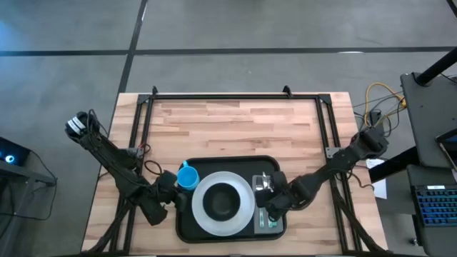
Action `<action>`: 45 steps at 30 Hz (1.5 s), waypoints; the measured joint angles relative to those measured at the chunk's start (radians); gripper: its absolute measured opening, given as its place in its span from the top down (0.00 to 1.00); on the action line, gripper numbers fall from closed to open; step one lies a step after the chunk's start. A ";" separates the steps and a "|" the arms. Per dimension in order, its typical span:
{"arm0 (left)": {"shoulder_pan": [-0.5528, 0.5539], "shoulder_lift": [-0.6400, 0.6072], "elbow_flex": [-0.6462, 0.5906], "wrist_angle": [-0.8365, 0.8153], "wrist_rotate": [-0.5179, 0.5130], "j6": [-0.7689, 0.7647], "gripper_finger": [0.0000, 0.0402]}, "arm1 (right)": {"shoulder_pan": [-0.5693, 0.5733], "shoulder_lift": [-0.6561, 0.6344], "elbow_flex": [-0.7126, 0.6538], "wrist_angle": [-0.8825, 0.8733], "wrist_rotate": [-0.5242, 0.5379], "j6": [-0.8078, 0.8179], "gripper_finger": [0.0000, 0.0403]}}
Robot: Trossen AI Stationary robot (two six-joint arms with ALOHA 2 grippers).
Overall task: Set up tray
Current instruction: Return to Home Position
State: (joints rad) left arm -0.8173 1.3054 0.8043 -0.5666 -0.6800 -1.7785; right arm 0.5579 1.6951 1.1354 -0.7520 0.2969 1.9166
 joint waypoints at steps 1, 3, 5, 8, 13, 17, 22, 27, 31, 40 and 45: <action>0.000 -0.005 0.000 0.012 0.001 0.025 0.79 | -0.005 -0.013 0.018 -0.017 0.027 -0.068 0.67; -0.001 -0.021 0.000 0.052 0.019 0.094 0.79 | -0.019 -0.041 0.061 -0.063 0.054 -0.218 0.68; -0.002 -0.047 0.010 0.050 0.042 0.145 0.79 | -0.038 -0.072 0.105 -0.127 0.055 -0.361 0.69; -0.001 -0.094 0.031 0.048 0.049 0.219 0.79 | -0.072 -0.117 0.171 -0.249 0.049 -0.490 0.70; 0.007 -0.196 0.029 0.007 0.045 0.311 0.79 | -0.100 -0.196 0.276 -0.306 0.092 -0.579 0.72; 0.000 -0.254 0.029 0.040 0.047 0.312 0.79 | -0.096 -0.244 0.325 -0.192 0.103 -0.795 0.72; -0.004 -0.264 0.027 0.271 0.073 0.631 0.79 | -0.097 -0.290 0.283 0.224 -0.021 -1.078 0.71; 0.002 -0.249 -0.011 0.667 0.111 1.027 0.79 | -0.096 -0.293 0.135 0.693 -0.098 -1.218 0.72; 0.029 -0.250 -0.077 0.944 0.248 1.250 0.79 | -0.114 -0.286 -0.038 1.011 -0.135 -1.219 0.73; 0.082 -0.332 -0.266 1.228 0.379 1.348 0.79 | -0.155 -0.439 -0.400 1.420 -0.191 -1.282 0.76; 0.129 -0.480 -0.355 1.232 0.384 1.368 0.79 | -0.170 -0.700 -0.556 1.309 -0.130 -1.340 0.77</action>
State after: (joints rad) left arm -0.6887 0.8252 0.4493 0.6659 -0.2962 -0.4101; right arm 0.3877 0.9953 0.5798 0.5570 0.1666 0.5762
